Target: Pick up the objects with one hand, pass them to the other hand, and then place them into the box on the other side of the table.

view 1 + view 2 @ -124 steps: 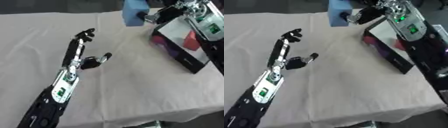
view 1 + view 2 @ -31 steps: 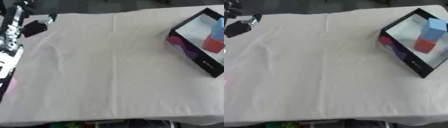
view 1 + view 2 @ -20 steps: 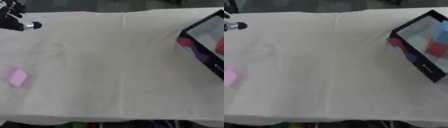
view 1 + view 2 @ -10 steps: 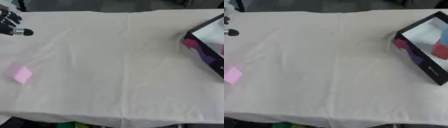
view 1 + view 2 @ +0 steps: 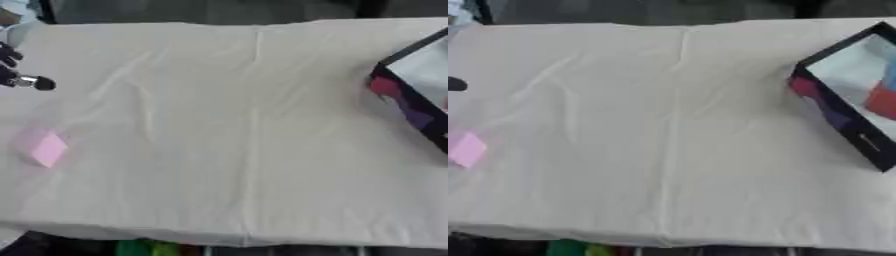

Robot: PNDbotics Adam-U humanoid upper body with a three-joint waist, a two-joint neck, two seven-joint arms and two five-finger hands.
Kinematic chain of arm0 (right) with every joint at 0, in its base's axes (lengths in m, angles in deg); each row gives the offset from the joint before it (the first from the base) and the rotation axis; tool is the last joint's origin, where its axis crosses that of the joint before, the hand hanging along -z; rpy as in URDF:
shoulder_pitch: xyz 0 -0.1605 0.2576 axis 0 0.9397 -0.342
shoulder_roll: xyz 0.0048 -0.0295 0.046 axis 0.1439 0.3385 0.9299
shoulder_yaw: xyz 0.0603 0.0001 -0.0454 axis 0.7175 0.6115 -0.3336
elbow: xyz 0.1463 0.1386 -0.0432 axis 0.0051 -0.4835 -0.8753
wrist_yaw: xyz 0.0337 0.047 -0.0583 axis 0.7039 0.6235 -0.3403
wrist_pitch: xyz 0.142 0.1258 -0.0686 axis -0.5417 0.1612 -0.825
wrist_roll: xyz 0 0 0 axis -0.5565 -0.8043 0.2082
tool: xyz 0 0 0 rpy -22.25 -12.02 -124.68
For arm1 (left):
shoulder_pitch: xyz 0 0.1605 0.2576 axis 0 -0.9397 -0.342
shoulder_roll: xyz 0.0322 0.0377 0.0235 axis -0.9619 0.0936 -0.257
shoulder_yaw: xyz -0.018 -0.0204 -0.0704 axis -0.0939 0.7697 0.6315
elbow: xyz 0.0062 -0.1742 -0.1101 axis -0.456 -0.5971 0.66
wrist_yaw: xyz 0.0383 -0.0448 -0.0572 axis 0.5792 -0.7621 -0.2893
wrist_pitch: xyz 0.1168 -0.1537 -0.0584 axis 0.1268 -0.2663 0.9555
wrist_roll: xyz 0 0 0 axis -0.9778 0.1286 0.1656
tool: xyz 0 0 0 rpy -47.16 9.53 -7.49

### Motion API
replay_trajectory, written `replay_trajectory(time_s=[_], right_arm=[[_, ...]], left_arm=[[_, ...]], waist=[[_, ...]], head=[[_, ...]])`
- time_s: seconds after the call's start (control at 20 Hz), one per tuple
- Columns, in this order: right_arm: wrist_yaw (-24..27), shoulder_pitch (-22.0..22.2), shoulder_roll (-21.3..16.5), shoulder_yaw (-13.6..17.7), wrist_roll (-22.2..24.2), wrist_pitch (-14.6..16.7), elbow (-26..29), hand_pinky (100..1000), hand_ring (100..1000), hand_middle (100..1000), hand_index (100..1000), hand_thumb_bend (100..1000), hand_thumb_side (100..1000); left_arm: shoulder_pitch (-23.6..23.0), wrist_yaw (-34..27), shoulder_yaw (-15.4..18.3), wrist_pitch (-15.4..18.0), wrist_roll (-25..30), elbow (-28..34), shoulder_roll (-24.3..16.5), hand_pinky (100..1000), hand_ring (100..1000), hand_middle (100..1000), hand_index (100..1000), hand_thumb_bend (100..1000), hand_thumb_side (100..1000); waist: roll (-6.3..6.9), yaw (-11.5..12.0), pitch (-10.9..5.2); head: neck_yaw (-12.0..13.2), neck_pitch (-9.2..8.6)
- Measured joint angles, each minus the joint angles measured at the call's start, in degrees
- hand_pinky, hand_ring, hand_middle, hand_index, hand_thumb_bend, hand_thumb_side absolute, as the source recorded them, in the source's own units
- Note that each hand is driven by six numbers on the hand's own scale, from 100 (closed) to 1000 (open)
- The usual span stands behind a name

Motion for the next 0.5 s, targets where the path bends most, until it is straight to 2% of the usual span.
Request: replay_trajectory(time_s=[0.2, 0.5], right_arm=[[-0.43, 0.12, 0.08, -0.27, 0.3, 0.02, 0.0, 1000, 1000, 1000, 1000, 100, 312], [-1.38, 0.19, 0.61, -0.36, 0.6, -0.07, -0.17, 1000, 1000, 1000, 1000, 100, 319]], left_arm=[[-0.16, -1.39, -1.32, -1.69, 1.43, -2.93, 0.09, 858, 837, 772, 845, 841, 512], [0.53, -2.56, -2.94, -1.54, 4.26, -5.75, 1.14, 851, 829, 760, 831, 831, 559]], waist=[[0.0, -0.14, 0.12], [0.03, -0.31, 0.17]], head=[[0.17, 0.0], [0.45, 0.0]])
